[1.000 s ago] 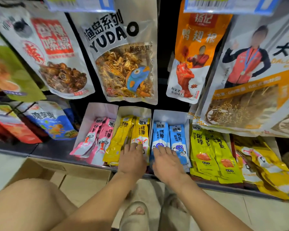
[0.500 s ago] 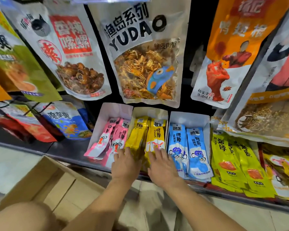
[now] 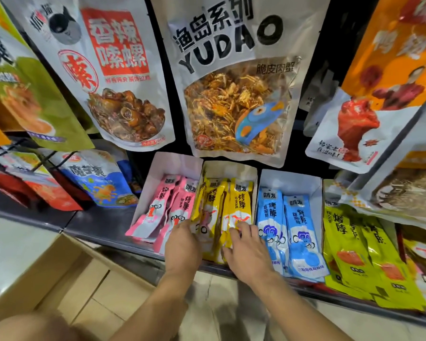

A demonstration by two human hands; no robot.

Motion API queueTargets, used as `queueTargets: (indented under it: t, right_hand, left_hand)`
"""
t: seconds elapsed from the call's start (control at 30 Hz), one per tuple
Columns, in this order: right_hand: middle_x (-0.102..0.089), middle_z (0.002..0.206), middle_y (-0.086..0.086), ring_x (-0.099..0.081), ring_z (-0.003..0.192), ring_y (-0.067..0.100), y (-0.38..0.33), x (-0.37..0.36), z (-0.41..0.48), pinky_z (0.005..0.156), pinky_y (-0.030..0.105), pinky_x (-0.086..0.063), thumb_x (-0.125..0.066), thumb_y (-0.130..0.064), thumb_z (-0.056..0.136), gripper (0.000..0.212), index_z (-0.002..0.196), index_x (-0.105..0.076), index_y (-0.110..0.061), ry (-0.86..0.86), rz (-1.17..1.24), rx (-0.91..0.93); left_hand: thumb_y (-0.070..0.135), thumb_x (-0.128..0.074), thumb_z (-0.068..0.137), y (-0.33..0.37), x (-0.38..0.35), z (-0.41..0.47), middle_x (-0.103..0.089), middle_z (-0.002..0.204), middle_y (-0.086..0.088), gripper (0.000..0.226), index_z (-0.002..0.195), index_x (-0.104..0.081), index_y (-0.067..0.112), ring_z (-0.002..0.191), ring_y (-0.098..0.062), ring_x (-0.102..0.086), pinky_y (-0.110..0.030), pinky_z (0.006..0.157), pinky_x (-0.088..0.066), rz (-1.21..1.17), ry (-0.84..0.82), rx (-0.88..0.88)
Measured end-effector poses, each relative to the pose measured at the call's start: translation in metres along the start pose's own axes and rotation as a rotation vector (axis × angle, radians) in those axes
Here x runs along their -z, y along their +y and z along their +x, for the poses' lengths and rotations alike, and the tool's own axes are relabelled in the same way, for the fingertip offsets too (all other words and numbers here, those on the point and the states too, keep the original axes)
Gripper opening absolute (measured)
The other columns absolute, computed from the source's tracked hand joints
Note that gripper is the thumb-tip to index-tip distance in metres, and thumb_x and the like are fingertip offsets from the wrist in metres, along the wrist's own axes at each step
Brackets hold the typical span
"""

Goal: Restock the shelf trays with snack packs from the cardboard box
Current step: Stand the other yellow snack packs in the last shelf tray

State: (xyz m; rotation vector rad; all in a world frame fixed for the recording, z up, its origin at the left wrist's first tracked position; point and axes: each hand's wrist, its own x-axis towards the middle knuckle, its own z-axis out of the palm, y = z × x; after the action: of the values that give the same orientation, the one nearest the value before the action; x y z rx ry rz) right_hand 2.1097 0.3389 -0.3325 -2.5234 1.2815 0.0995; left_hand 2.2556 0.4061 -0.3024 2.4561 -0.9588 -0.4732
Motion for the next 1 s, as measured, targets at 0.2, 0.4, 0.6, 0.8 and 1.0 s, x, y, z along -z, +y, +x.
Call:
queueTargets:
  t: [0.2,0.4,0.6,0.8,1.0]
  right_hand:
    - [-0.03,0.151,0.004,-0.028,0.137,0.026,-0.002,0.002,0.0,0.108,0.043,-0.041,-0.044,-0.048,0.1,0.054,0.146,-0.041,-0.02,0.005,0.007,-0.015]
    - [-0.028,0.155,0.003,-0.026,0.14,0.025,0.001,0.001,-0.001,0.111,0.042,-0.038,-0.044,-0.045,0.1,0.057,0.15,-0.035,-0.02,0.005,0.007,0.007]
    - [-0.032,0.152,0.005,-0.031,0.136,0.026,0.003,-0.002,-0.003,0.108,0.042,-0.04,-0.046,-0.044,0.099,0.056,0.149,-0.038,-0.019,0.017,-0.022,0.029]
    - [-0.031,0.153,0.006,-0.03,0.137,0.027,0.002,-0.003,-0.001,0.108,0.042,-0.039,-0.047,-0.043,0.099,0.058,0.15,-0.037,-0.018,0.022,-0.031,0.029]
    - [-0.05,0.137,0.009,-0.046,0.122,0.031,-0.013,0.002,0.005,0.107,0.046,-0.04,-0.057,-0.03,0.09,0.056,0.143,-0.046,-0.014,0.083,-0.072,-0.028]
  left_hand:
    - [-0.007,-0.041,0.088,-0.011,0.011,0.005,-0.067,0.092,-0.009,0.051,0.133,-0.058,0.008,0.083,-0.027,-0.06,-0.029,0.071,-0.045,-0.291,-0.076,0.077]
    - [-0.002,-0.053,0.093,-0.022,0.003,0.011,-0.062,0.095,-0.001,0.042,0.133,-0.055,0.009,0.07,-0.009,-0.058,-0.01,0.052,-0.04,-0.35,-0.131,0.156]
    - [0.023,-0.067,0.093,-0.032,-0.005,0.011,-0.052,0.11,-0.003,0.038,0.13,-0.061,0.022,0.071,0.002,-0.052,-0.011,0.067,-0.047,-0.178,-0.125,0.055]
    - [0.036,-0.073,0.087,-0.037,-0.008,0.01,-0.048,0.113,0.002,0.048,0.131,-0.057,0.028,0.088,-0.013,-0.06,-0.037,0.088,-0.055,-0.126,-0.174,0.063]
    - [0.046,-0.064,0.089,-0.047,0.006,0.017,-0.054,0.126,-0.005,0.05,0.132,-0.055,0.021,0.106,-0.025,-0.06,-0.042,0.09,-0.054,-0.077,-0.102,0.077]
